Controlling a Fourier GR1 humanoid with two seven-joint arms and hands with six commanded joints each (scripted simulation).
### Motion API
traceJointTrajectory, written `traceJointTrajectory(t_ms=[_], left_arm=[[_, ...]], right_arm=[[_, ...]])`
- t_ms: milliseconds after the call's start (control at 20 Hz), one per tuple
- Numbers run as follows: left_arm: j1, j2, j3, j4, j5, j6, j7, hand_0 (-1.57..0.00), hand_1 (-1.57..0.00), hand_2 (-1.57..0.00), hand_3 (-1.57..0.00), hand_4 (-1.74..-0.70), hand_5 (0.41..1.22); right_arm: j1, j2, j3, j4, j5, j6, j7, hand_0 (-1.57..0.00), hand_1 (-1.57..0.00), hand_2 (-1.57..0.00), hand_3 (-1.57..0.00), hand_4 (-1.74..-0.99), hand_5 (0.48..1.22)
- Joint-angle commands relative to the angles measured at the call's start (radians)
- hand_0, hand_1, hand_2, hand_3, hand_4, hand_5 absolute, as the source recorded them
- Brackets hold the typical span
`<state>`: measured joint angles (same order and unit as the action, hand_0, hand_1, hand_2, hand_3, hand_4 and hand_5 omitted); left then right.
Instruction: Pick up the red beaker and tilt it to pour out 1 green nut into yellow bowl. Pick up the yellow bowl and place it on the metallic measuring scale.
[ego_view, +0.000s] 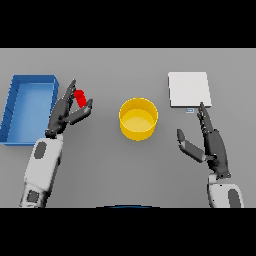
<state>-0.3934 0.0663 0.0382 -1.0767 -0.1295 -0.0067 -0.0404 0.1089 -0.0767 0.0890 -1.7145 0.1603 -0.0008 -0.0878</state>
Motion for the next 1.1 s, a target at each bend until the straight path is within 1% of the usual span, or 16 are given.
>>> traceJointTrajectory(t_ms=[0, 150, 250, 300, 350, 400, 500, 550, 600, 650, 700, 800, 900, 950, 1000, 1050], left_arm=[[-0.012, -0.008, -0.001, 0.022, -0.003, 0.003, -0.014, 0.0, 0.0, 0.0, 0.0, -1.32, 0.711], [-0.056, -0.009, 0.003, 0.058, -0.008, 0.005, -0.006, 0.0, 0.0, 0.0, 0.0, -1.31, 0.703], [-0.086, -0.012, 0.007, 0.096, -0.008, 0.0, -0.006, 0.0, 0.0, 0.0, 0.0, -1.32, 0.708], [-0.096, -0.013, 0.012, 0.117, -0.006, -0.003, -0.014, 0.0, 0.0, 0.0, 0.0, -1.32, 0.71], [-0.106, -0.011, 0.016, 0.135, -0.008, 0.0, -0.033, 0.0, 0.0, 0.0, 0.0, -1.33, 0.715], [-0.11, -0.007, 0.017, 0.134, -0.006, -0.006, -0.053, 0.0, 0.0, 0.0, 0.0, -1.34, 0.725], [-0.121, -0.021, 0.029, 0.16, 0.002, 0.004, -0.079, 0.0, 0.0, -0.03, 0.0, -1.39, 0.752], [-0.129, -0.031, 0.034, 0.173, 0.004, 0.017, -0.08, -0.08, -0.08, -0.12, -0.08, -1.42, 0.77], [-0.133, -0.037, 0.045, 0.181, 0.012, 0.026, -0.068, -0.25, -0.28, -0.31, -0.22, -1.44, 0.795], [-0.156, -0.048, 0.053, 0.201, 0.011, 0.046, -0.06, -0.46, -0.48, -0.5, -0.49, -1.44, 0.881], [-0.172, -0.049, 0.058, 0.229, -0.002, 0.072, -0.069, -0.68, -0.7, -0.71, -0.71, -1.44, 0.949], [-0.158, -0.045, 0.047, 0.225, -0.028, 0.103, -0.092, -1.0, -1.01, -1.02, -1.02, -1.44, 1.047], [-0.171, -0.053, 0.053, 0.244, -0.031, 0.099, -0.11, -1.21, -1.21, -1.22, -1.22, -1.45, 1.109], [-0.179, -0.053, 0.058, 0.26, -0.033, 0.099, -0.125, -1.28, -1.29, -1.29, -1.29, -1.45, 1.132], [-0.183, -0.057, 0.059, 0.265, -0.04, 0.109, -0.14, -1.34, -1.34, -1.35, -1.34, -1.51, 1.132], [-0.181, -0.058, 0.061, 0.258, -0.029, 0.112, -0.158, -1.38, -1.39, -1.39, -1.39, -1.55, 1.129]], right_arm=[[-0.005, 0.001, 0.0, 0.01, 0.009, -0.007, -0.002, 0.0, 0.0, 0.0, 0.0, -1.333, 0.687], [-0.005, 0.0, -0.001, 0.004, 0.002, -0.001, -0.014, 0.0, 0.0, 0.0, 0.0, -1.329, 0.684], [-0.006, 0.0, -0.006, 0.005, -0.002, -0.003, -0.008, 0.0, 0.0, 0.0, 0.0, -1.32, 0.683], [-0.011, 0.002, -0.002, -0.001, 0.006, -0.008, 0.003, 0.0, 0.0, 0.0, 0.0, -1.315, 0.682], [-0.004, 0.001, 0.001, -0.001, 0.008, -0.007, -0.004, 0.0, 0.0, 0.0, 0.0, -1.311, 0.682], [-0.013, -0.001, -0.004, 0.0, 0.005, -0.008, 0.012, 0.0, 0.0, 0.0, 0.0, -1.305, 0.681], [0.005, 0.002, 0.002, -0.001, 0.012, -0.009, -0.005, 0.0, 0.0, 0.0, 0.0, -1.295, 0.683], [0.004, -0.006, -0.004, 0.006, 0.013, -0.009, -0.01, 0.0, 0.0, 0.0, 0.0, -1.291, 0.684], [-0.006, -0.011, -0.013, 0.007, 0.006, -0.01, 0.003, 0.0, 0.0, 0.0, 0.0, -1.289, 0.684], [-0.016, -0.011, -0.015, 0.016, 0.006, -0.01, 0.002, 0.0, 0.0, 0.0, 0.0, -1.286, 0.685], [-0.016, -0.014, -0.016, 0.011, -0.001, -0.004, 0.0, 0.0, 0.0, 0.0, 0.0, -1.285, 0.683], [-0.016, -0.004, -0.006, 0.007, 0.002, -0.004, -0.004, 0.0, 0.0, 0.0, 0.0, -1.287, 0.684], [-0.005, -0.008, -0.006, -0.001, -0.001, 0.001, -0.013, 0.0, 0.0, 0.0, 0.0, -1.291, 0.684], [-0.004, 0.001, 0.003, 0.012, 0.011, -0.003, -0.018, 0.0, 0.0, 0.0, 0.0, -1.293, 0.682], [-0.014, 0.001, 0.0, 0.018, 0.008, -0.002, -0.005, 0.0, 0.0, 0.0, 0.0, -1.296, 0.681], [-0.011, 0.005, 0.001, 0.013, 0.004, -0.002, -0.012, 0.0, 0.0, 0.0, 0.0, -1.303, 0.682]])
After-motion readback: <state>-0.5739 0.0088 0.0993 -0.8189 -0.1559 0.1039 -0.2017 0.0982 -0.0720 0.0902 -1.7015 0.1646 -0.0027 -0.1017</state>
